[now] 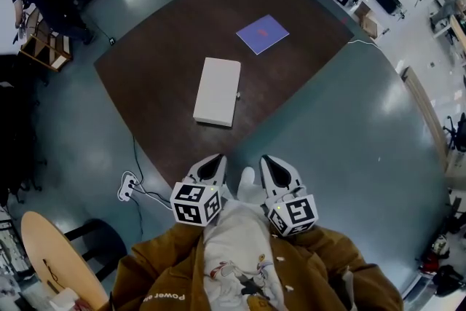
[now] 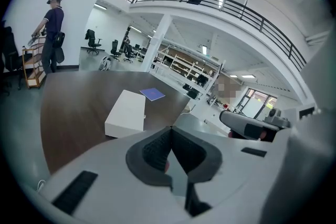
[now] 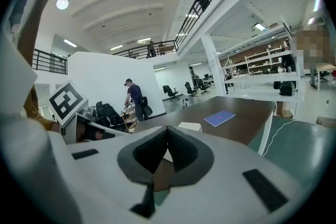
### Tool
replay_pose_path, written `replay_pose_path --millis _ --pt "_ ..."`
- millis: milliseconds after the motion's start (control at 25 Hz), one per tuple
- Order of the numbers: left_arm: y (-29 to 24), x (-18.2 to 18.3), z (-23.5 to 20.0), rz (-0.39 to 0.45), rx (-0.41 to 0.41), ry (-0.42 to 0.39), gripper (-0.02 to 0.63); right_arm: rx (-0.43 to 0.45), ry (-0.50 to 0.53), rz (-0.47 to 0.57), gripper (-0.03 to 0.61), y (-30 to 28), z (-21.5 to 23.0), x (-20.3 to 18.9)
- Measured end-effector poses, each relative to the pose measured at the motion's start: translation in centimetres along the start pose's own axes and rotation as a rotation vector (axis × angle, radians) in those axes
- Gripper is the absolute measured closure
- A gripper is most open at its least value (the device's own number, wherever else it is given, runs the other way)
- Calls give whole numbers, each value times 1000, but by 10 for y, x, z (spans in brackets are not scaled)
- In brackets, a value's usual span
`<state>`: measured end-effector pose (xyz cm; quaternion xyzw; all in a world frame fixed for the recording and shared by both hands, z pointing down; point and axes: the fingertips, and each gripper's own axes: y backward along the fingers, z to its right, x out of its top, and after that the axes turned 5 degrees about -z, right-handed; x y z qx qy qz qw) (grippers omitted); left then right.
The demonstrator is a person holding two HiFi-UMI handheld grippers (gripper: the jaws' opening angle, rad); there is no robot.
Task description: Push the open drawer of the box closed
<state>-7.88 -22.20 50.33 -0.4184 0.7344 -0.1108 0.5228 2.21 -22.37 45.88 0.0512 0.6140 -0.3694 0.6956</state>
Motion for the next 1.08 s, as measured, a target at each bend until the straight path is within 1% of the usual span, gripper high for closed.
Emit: replay_pose_path --millis 160,320,480,640,840,1080 --pt "-1 -1 0 -6 0 -14 607 -25 0 -1 572 -1 7 -4" --pt "-4 5 -4 2 4 -25 607 -8 5 1 572 -11 5 -2" --pt "-4 4 -1 1 -4 -34 607 -3 8 -23 572 -9 1 -5" --pt "-1 6 -3 12 -5 -31 607 5 18 -22 572 -13 -3 -2" --pt "-3 1 -7 3 -4 -17 607 18 18 -36 572 -17 -6 -9" --pt "5 3 -5 4 1 -12 607 18 13 -38 572 -11 -11 -6"
